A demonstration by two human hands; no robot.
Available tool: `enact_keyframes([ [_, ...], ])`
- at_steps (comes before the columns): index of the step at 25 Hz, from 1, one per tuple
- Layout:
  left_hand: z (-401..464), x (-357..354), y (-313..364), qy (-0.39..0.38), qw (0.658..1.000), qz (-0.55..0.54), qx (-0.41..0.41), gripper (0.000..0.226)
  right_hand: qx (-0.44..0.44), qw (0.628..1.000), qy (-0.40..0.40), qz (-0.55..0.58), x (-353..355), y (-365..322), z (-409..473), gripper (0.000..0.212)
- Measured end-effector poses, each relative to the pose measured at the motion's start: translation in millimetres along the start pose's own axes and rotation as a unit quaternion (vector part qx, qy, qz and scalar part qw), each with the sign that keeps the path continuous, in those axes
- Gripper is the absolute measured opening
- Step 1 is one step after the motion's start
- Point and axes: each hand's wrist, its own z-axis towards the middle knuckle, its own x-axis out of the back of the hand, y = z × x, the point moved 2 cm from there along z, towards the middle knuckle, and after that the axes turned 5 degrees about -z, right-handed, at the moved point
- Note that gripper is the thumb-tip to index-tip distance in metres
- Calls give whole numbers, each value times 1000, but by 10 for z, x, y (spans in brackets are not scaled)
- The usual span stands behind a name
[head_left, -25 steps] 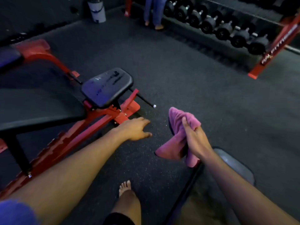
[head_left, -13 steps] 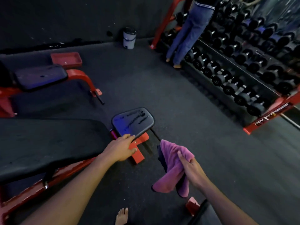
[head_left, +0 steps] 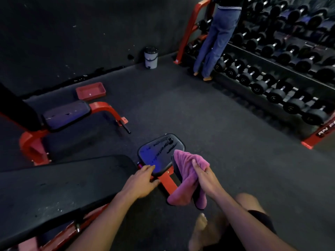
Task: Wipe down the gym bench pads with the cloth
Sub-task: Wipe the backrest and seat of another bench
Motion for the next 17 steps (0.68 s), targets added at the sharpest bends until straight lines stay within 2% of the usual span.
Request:
enact_keyframes([
  [3,261,103,49,-7,1000,8,6,77,3,1000,-4,6,89,20,382,45],
  [8,1036,127,125,-15,999,8,45,75,-29,999,-35,18,439,170,1308,31],
  [10,1271,-38,190,-43,997,15,63,74,-23,999,-28,-3,562,270,1581,18],
  [12,1529,-267,232,-95,993,47,60,76,-41,999,0,-1,670,423,1848,13],
  [14,1873,-505,173,-125,987,65,74,78,-60,998,3,-11,670,641,2217,14],
  [17,2073,-604,-65,-111,987,67,94,82,-67,995,-45,-62,442,813,2577,29],
])
